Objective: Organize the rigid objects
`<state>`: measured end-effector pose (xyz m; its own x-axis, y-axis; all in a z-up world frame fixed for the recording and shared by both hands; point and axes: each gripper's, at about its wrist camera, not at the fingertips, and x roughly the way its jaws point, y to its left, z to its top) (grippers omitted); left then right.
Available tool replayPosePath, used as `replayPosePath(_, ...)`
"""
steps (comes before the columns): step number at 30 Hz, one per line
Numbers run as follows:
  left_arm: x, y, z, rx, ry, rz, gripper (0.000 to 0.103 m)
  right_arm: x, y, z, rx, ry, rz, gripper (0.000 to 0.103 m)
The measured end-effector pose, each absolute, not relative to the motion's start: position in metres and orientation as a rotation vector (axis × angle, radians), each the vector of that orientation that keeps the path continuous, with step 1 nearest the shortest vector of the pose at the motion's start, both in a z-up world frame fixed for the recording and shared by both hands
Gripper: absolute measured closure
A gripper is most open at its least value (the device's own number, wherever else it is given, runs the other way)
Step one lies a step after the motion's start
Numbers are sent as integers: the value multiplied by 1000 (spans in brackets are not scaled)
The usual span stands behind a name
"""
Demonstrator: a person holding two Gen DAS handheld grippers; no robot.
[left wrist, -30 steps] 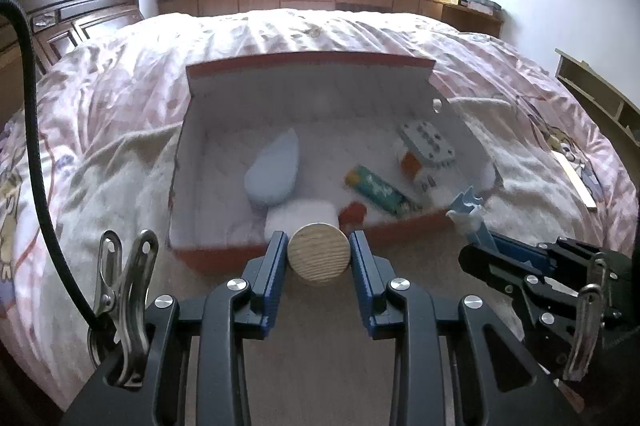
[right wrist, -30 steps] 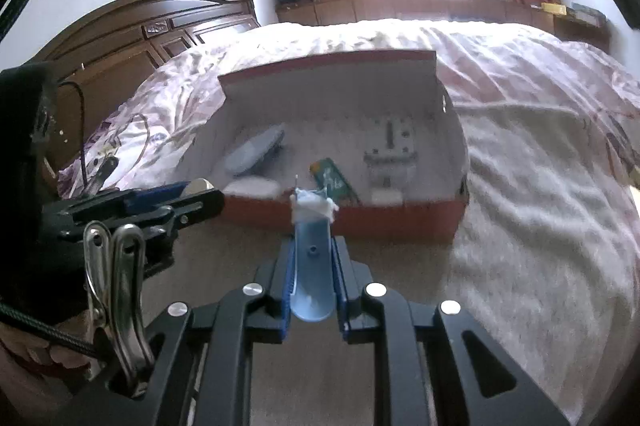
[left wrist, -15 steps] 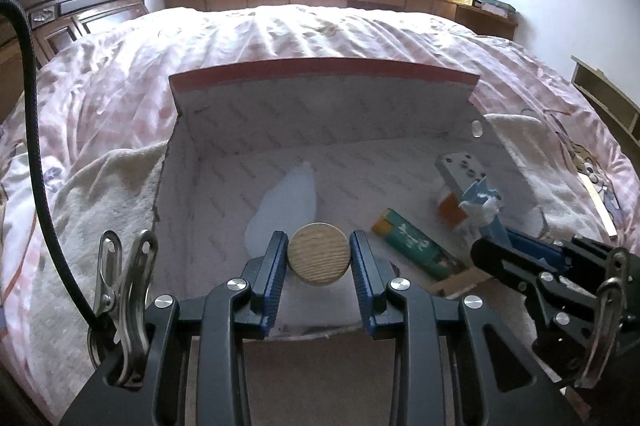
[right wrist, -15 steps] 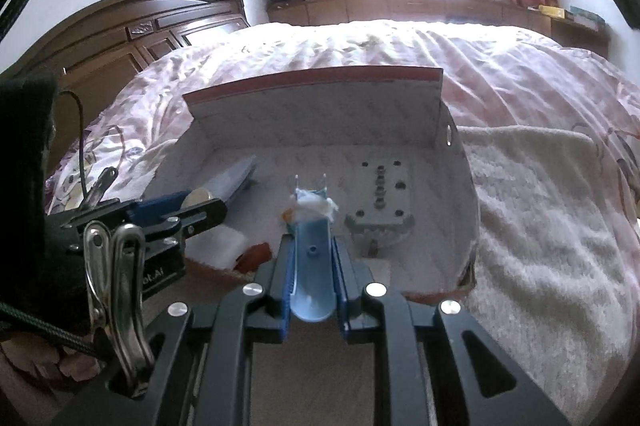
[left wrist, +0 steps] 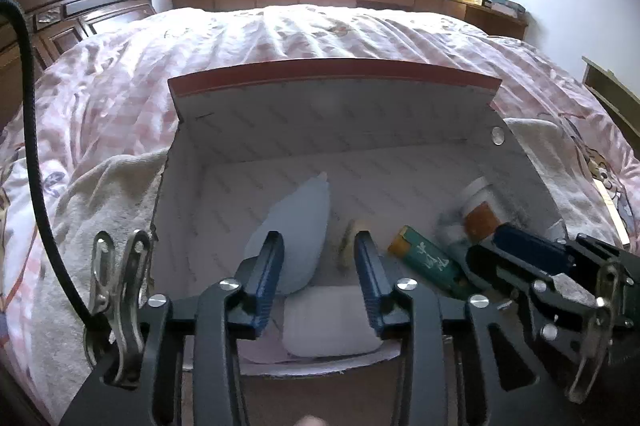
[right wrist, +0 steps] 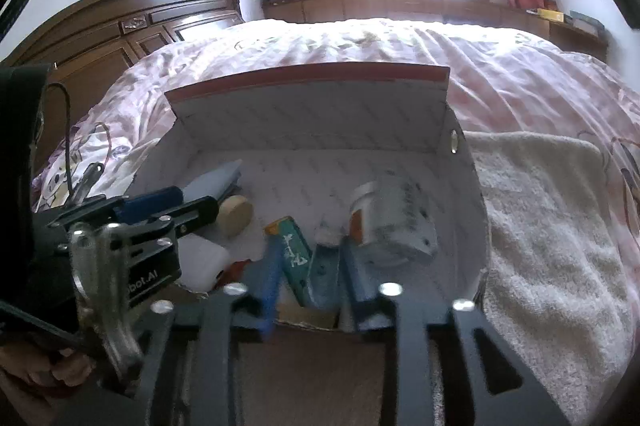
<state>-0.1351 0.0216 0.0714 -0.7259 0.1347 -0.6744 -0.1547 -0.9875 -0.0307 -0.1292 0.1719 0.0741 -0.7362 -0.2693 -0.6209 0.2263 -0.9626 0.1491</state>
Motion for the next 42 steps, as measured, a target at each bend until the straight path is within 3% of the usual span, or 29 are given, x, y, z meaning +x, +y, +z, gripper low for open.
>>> replayPosePath(10, -128, 21, 73, -1083, 32, 2782, 62, -121, 170, 78, 952, -98, -2692, 61)
replayPosePath(19, -114, 19, 78, -1085, 10, 2787, 62, -108, 167, 86, 924, -82, -2707, 47)
replayPosePath(42, -66, 10, 82, -1129, -25, 2829, 62, -62, 172, 90, 940, -150, -2705, 44)
